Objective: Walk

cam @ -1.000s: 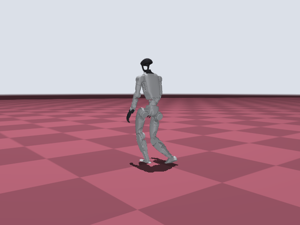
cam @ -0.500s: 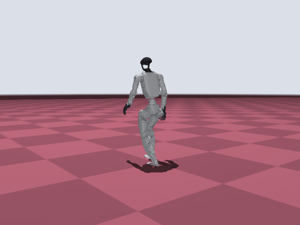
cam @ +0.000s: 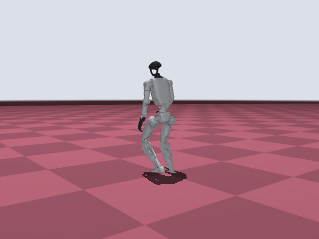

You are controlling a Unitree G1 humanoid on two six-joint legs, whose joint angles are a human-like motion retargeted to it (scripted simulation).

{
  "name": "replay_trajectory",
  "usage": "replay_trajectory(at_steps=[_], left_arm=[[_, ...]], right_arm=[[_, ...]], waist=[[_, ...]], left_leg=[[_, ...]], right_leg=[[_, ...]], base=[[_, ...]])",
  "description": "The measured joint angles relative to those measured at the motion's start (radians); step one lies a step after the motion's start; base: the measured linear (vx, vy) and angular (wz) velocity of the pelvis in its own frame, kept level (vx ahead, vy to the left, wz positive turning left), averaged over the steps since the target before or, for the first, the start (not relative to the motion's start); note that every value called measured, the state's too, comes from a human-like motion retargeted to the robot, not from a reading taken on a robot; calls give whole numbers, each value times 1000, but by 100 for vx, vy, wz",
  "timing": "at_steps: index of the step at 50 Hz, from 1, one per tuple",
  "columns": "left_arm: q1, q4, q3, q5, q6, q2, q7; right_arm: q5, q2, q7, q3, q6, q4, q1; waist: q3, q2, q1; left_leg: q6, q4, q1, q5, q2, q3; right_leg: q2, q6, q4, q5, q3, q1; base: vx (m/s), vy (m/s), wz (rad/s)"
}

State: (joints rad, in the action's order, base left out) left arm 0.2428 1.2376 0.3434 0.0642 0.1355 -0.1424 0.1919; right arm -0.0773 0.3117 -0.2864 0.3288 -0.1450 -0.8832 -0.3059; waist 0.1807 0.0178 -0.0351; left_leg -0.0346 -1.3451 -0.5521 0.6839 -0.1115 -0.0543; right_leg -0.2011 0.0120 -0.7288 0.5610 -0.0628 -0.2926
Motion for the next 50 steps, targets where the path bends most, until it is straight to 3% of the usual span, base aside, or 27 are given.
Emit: replay_trajectory(at_steps=[10,15,20,24,30,39,45,50], left_arm=[[-71,67,-18,-32,-7,9,-17],[-62,80,-7,-49,-13,14,-6],[27,57,6,-51,-12,5,23],[125,7,10,-49,-10,-11,60],[289,-52,-11,-24,-15,-30,90],[386,-109,-4,-29,11,-44,88],[275,-66,-6,-30,23,-16,71],[115,15,-18,-45,5,4,31]], right_arm=[[76,17,-17,12,-5,58,-160],[108,-14,-16,29,-8,50,-110],[139,-58,26,57,-1,-13,-14],[173,-77,56,72,17,-72,72],[195,-72,75,55,49,-157,189],[150,-60,87,-2,76,-215,299],[105,-75,71,-18,53,-214,310],[66,-68,57,-13,27,-142,224]], waist=[[-32,-106,-15],[-30,-140,8],[-15,-218,57],[-11,-226,103],[-8,-170,178],[-35,-72,175],[-19,-62,148],[1,15,93]], left_leg=[[-20,621,-80,-123,237,-24],[-37,526,-64,-142,311,-26],[-79,584,56,-129,433,-32],[-99,660,164,-99,466,-5],[-92,792,328,-68,427,51],[-73,821,429,44,295,72],[-15,518,418,104,246,63],[73,70,264,-15,89,47]], right_leg=[[162,33,-11,111,-20,93],[203,61,-207,153,-45,100],[308,178,-491,-34,-68,53],[381,180,-685,-117,-44,-71],[416,87,-578,-18,15,-269],[229,110,3,-77,10,-347],[171,83,-149,-80,31,-295],[37,16,-142,-46,58,-201]], base=[[0,0,0],[0,0,0],[1,1,4],[0,0,0],[0,0,0],[0,-2,-19],[-1,-7,-22],[-3,-6,-55]])
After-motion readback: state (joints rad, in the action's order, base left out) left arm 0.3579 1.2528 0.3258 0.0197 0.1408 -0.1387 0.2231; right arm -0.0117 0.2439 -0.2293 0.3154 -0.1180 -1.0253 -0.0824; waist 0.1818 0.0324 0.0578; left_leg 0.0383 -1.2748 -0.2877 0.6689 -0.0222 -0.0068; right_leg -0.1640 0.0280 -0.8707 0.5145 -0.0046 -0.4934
